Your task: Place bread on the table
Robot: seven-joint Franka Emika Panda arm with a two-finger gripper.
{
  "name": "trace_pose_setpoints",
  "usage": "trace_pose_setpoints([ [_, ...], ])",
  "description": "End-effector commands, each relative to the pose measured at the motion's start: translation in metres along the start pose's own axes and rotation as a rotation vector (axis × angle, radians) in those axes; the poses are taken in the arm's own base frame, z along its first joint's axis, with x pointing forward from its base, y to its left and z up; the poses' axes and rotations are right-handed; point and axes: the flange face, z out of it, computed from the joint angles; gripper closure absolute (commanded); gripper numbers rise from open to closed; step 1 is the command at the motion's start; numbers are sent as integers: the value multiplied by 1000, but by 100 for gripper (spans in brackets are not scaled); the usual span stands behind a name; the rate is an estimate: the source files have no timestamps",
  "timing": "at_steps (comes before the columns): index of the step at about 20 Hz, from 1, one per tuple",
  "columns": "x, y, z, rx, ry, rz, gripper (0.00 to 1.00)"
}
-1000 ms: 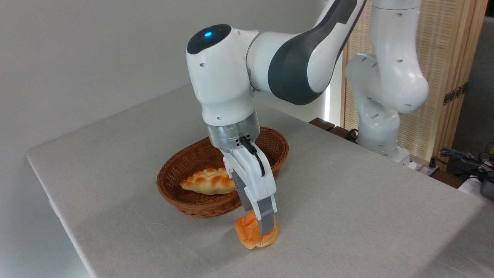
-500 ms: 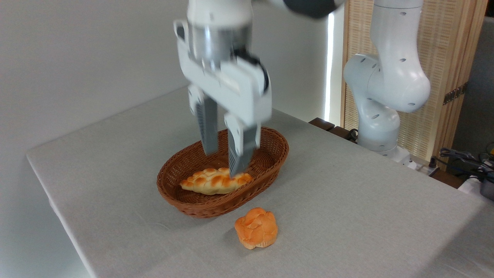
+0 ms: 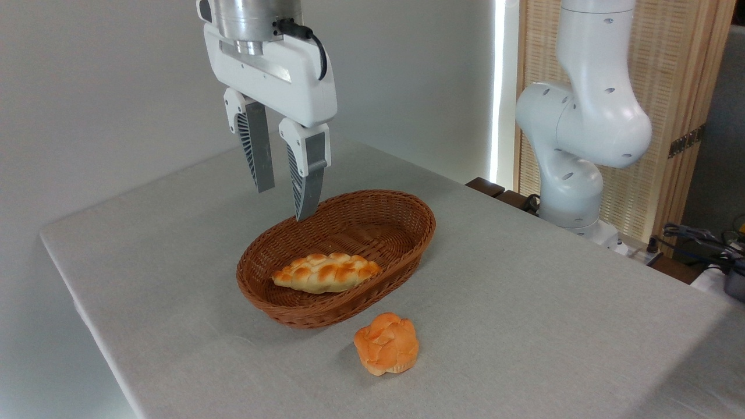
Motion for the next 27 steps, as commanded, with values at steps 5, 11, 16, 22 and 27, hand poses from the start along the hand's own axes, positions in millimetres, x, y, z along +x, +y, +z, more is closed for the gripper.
trace_pose_setpoints([
  [5,2,-7,11,-7,-57,-6,0],
  [11,2,-7,10,-6,-58,-5,0],
  [16,2,-14,-20,15,-57,-8,0],
  [22,2,-11,-16,0,-76,-7,0],
  [27,-3,-12,-15,-23,-94,-6,0],
])
